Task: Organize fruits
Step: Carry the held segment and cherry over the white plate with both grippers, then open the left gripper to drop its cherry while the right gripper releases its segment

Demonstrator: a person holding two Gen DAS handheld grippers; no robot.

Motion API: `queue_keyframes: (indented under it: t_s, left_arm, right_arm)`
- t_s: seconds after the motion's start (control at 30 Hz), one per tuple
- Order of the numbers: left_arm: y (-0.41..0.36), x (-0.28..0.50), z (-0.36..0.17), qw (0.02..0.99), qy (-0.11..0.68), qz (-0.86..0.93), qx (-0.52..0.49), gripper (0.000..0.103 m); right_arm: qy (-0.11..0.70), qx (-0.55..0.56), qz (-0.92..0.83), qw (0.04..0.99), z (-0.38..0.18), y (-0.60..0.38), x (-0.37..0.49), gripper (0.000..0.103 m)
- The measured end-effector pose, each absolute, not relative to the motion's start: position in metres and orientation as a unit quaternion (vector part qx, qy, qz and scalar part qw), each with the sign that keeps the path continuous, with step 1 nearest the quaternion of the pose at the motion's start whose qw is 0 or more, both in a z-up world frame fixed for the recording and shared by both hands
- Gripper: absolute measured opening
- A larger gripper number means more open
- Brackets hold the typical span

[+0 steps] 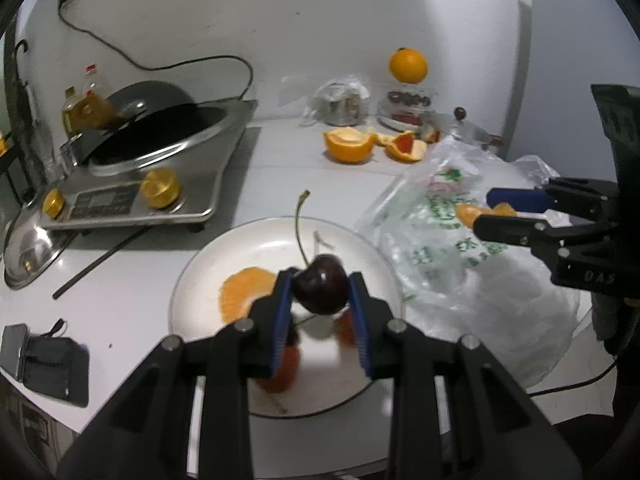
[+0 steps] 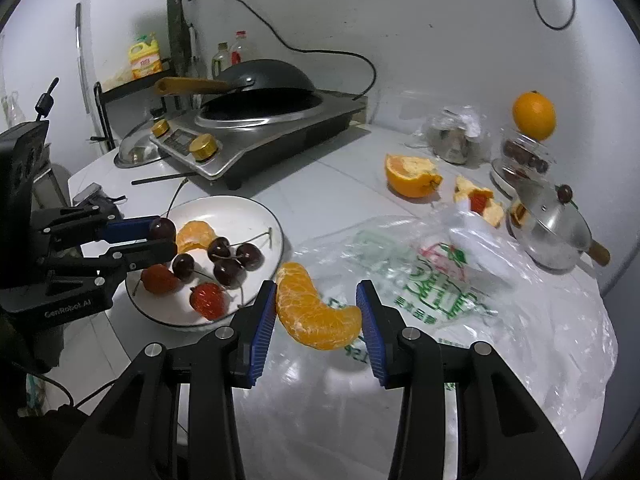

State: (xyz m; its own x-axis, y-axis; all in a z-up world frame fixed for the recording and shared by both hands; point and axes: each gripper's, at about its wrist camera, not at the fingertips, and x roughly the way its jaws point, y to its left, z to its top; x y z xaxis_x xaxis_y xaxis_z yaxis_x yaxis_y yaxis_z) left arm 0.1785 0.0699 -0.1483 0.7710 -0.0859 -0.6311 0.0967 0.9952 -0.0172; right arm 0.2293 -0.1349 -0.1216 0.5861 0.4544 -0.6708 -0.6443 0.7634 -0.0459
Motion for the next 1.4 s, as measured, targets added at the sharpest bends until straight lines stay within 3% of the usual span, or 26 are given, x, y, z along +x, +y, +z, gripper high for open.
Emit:
queue_keyframes:
  t_s: [1.4]
  left_arm:
    - [0.155,0.202,-0.182,0.935,0.352,-0.019,-0.037,0.029]
  right_arm:
    - [0.349,-0.193,0.362,0.843,-0.141,-0.022,0.26,0.043]
